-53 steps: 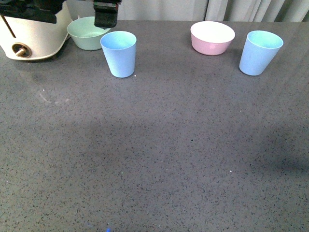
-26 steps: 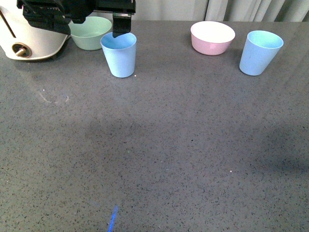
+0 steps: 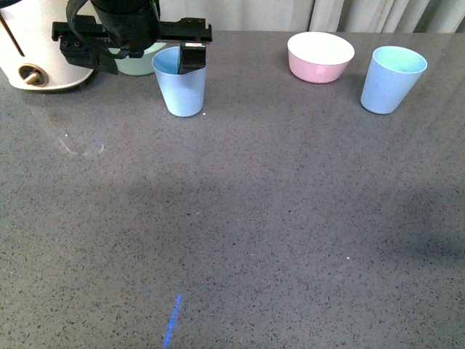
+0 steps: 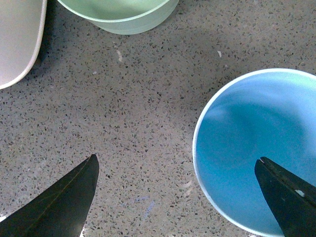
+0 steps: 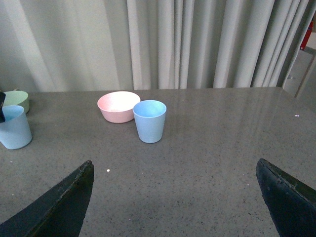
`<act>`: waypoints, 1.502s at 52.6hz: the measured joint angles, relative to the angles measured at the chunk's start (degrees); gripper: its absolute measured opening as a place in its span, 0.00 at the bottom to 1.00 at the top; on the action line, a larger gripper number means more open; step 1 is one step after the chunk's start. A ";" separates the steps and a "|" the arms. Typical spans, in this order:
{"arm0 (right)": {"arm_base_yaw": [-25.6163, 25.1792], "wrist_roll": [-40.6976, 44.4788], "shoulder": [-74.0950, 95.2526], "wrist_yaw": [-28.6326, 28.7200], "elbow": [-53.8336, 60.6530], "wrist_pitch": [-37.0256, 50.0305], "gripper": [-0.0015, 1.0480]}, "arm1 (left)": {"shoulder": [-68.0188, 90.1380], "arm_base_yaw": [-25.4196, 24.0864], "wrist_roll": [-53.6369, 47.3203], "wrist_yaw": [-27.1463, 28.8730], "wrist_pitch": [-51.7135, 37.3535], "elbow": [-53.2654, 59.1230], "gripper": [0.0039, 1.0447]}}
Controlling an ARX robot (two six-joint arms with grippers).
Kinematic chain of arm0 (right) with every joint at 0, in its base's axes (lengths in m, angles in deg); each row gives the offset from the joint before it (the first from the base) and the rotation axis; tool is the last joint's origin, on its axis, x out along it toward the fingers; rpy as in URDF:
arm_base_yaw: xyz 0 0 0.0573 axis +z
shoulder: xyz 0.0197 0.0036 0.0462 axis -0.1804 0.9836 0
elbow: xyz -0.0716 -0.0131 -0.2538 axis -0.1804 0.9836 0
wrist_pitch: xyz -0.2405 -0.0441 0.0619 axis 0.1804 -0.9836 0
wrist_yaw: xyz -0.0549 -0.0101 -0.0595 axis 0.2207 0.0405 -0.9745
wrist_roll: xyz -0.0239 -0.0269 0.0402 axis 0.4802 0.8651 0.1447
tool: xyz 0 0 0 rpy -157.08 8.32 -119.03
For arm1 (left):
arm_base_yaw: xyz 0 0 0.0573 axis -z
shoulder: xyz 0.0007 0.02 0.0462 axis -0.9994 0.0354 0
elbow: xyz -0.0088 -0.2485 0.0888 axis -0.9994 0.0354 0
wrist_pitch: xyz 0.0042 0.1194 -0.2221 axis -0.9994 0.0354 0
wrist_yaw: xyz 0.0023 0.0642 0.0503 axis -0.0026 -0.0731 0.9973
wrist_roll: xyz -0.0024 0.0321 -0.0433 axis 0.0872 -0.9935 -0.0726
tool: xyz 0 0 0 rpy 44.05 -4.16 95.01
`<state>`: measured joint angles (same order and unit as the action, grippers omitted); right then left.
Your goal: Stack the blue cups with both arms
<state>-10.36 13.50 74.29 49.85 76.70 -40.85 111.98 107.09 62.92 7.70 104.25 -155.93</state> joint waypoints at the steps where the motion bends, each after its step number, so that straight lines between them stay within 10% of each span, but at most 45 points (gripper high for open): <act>1: 0.00 0.00 0.00 0.00 0.00 0.00 0.91 | 0.17 0.02 0.07 0.00 0.13 -0.13 0.89; 34: 0.00 0.00 0.00 0.00 0.00 0.00 0.91 | 1.81 2.36 3.87 -0.76 5.05 -4.13 0.02; 79: 0.00 0.00 0.00 0.00 0.00 0.00 0.91 | -4.66 17.14 9.22 -7.65 9.25 -0.98 0.02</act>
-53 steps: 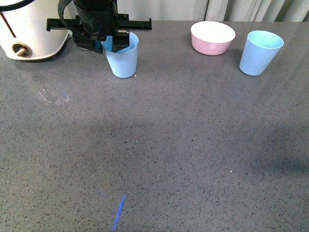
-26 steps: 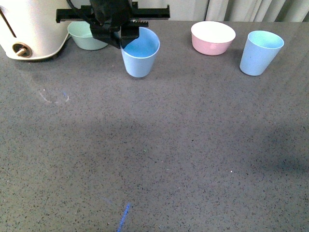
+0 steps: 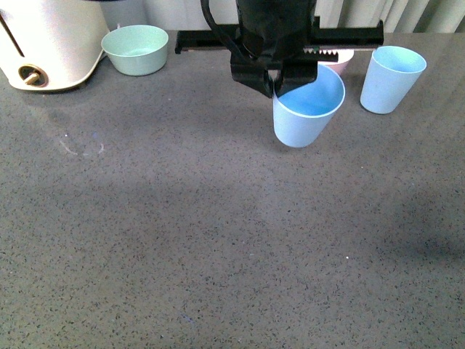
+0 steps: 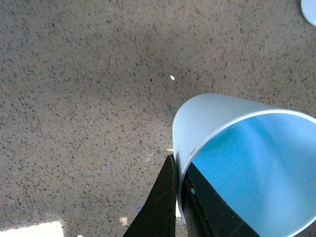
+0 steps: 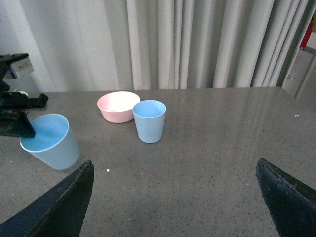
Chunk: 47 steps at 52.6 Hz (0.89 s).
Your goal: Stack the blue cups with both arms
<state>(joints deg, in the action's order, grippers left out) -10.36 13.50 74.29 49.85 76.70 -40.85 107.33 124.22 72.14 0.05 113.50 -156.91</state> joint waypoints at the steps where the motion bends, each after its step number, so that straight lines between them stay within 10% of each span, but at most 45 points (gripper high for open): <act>1: 0.00 0.00 0.00 0.00 0.00 0.00 0.91 | 0.33 0.17 0.22 0.00 0.17 -0.02 0.02; 22: 0.00 0.00 0.00 0.00 0.00 0.00 0.91 | 4.33 0.63 0.70 -0.39 1.79 -1.27 0.02; 47: 0.00 0.00 0.00 0.00 -0.02 0.00 0.91 | 1.46 0.11 1.29 -3.43 -0.79 0.07 0.87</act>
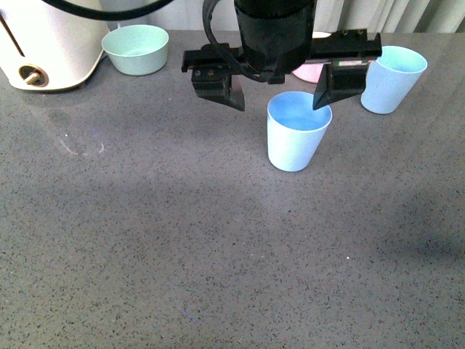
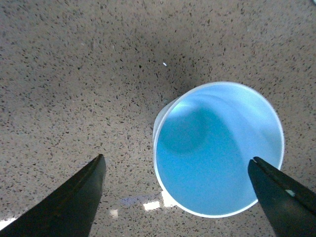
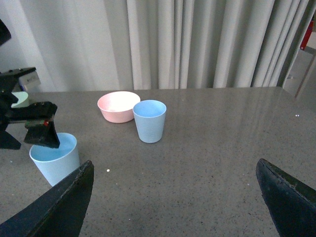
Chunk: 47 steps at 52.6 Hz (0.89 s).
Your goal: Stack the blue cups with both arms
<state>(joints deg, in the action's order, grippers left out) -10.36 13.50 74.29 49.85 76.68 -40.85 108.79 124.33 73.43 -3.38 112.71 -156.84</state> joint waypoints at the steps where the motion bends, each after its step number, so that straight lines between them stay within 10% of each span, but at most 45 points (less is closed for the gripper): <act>1: 0.00 0.00 0.00 0.00 0.02 0.00 0.91 | -0.55 -0.04 -0.02 0.00 -0.31 0.44 0.90; 25: 0.00 0.00 0.00 0.00 0.02 0.00 0.91 | -25.29 -7.58 -2.51 5.18 -21.88 24.72 0.92; 30: 0.00 0.00 0.00 0.00 0.02 0.00 0.91 | -31.80 -10.71 -15.80 19.61 -56.50 42.29 0.73; 35: 0.00 0.00 0.00 0.00 0.02 0.00 0.91 | -37.27 -13.88 -23.63 18.47 -76.46 56.15 0.55; 47: 0.00 0.00 0.00 0.00 0.02 0.00 0.91 | -47.56 -19.12 -27.50 13.20 -85.29 72.13 0.21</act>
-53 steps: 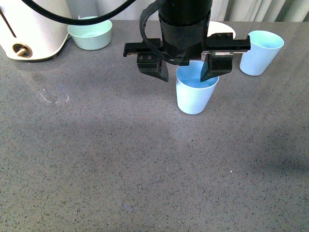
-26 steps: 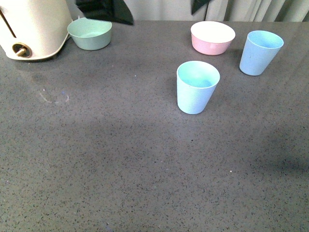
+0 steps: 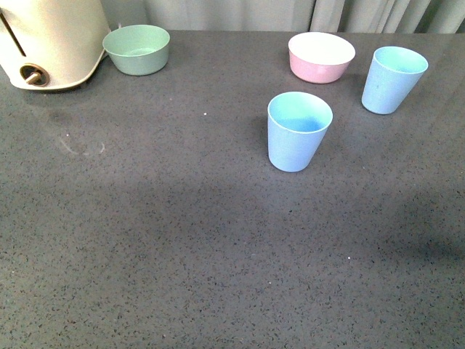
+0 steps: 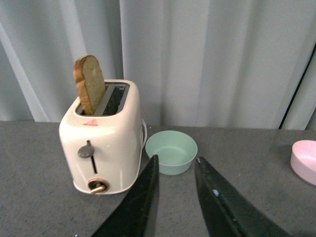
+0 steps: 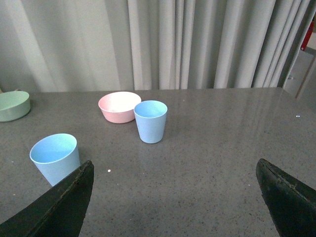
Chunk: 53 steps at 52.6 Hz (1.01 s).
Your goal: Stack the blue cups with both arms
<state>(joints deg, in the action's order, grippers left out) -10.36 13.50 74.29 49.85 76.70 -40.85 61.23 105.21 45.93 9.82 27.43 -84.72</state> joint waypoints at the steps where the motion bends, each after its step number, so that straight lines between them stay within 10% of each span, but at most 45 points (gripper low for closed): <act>1: 0.00 0.00 0.00 0.00 0.00 0.00 0.91 | -0.79 -0.48 -0.11 -0.42 -0.15 1.22 0.18; 6: 0.00 0.00 0.00 0.00 0.00 0.00 0.91 | -4.83 -2.75 -0.26 -2.86 -0.68 6.58 0.01; 53: 0.00 0.00 0.00 0.00 0.00 0.00 0.91 | -39.69 -16.98 -0.81 -16.83 12.61 27.98 0.01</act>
<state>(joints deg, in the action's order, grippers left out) -10.36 13.50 74.29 49.85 76.70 -40.85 21.54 88.22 45.12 -7.01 40.04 -56.74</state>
